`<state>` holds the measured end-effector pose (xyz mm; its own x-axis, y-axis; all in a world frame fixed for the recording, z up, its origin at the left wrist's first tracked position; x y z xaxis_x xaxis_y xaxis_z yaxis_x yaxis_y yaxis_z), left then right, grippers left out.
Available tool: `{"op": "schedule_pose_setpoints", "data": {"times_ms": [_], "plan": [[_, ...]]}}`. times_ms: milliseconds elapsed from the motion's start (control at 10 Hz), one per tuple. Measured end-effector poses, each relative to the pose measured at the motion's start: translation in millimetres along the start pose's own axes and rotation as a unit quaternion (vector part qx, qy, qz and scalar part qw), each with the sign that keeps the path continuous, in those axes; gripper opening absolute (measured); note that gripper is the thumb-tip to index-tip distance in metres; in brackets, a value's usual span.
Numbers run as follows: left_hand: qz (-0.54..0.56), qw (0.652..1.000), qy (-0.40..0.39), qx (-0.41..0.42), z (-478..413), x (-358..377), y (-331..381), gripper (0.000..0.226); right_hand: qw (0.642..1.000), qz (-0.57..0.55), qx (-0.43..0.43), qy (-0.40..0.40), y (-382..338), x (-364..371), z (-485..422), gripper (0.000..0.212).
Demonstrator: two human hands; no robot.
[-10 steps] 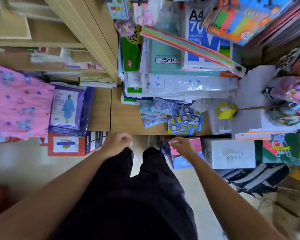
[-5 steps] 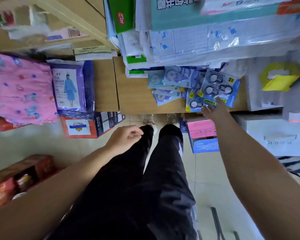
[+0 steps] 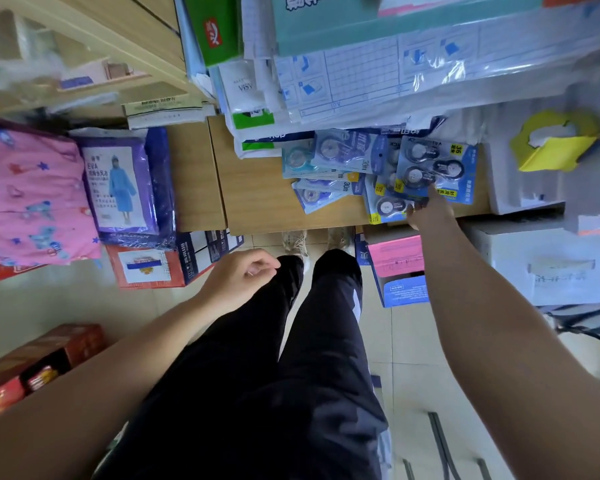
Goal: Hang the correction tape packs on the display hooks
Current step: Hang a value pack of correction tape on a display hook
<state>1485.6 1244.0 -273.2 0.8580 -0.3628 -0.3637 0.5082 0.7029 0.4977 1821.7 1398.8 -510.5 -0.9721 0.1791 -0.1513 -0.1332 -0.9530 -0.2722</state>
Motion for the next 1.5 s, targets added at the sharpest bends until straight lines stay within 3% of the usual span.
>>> {"op": "schedule_pose_setpoints", "data": {"times_ms": [100,300,500,700,800,1000,1100,1200,1300,1400,1500], "plan": [[0.001,1.000,-0.005,0.012,2,3,0,0.013,0.991,0.099,-0.087,0.033,-14,-13,26,0.026],[-0.013,0.998,-0.035,0.055,2,11,24,0.012,0.985,-0.057,-0.091,0.134,-18,-46,123,0.020],[0.055,0.994,-0.027,0.094,-6,-1,70,0.012,0.971,0.134,-0.182,0.079,-24,-72,223,0.020],[0.142,0.986,-0.078,0.046,-4,11,107,0.067,0.915,0.287,-0.282,0.002,-53,-48,291,0.019],[0.221,0.968,-0.114,0.032,12,31,127,0.055,0.907,0.281,-0.305,-0.065,-64,-31,312,0.011],[0.251,0.964,0.025,0.086,48,19,154,0.037,0.906,0.187,-0.342,-0.163,-94,-35,346,0.009],[0.326,0.936,0.090,0.092,72,22,170,0.038,0.896,0.162,-0.358,-0.205,-100,-43,362,0.005],[0.419,0.895,0.139,0.059,89,36,176,0.049,0.879,0.164,-0.373,-0.247,-103,-55,376,0.032],[0.468,0.867,0.170,0.024,101,48,183,0.049,0.885,0.138,-0.341,-0.286,-98,-71,376,0.081],[0.501,0.848,0.171,0.028,108,46,197,0.045,0.904,0.095,-0.315,-0.271,-99,-87,375,0.071],[0.485,0.853,0.179,0.077,121,22,217,0.033,0.897,0.094,-0.316,-0.293,-106,-84,393,0.049]]}}
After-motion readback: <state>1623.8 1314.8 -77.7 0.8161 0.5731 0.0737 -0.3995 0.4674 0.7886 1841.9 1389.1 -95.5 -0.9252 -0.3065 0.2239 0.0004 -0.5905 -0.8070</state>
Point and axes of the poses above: each hand's wrist, its own z-axis away from the middle knuckle, its own x-axis out of the palm, y = z × x, the point moved 10 cm from there along -z, towards the middle knuckle, and after that the axes turned 4 degrees about z, right-handed, at the moved point
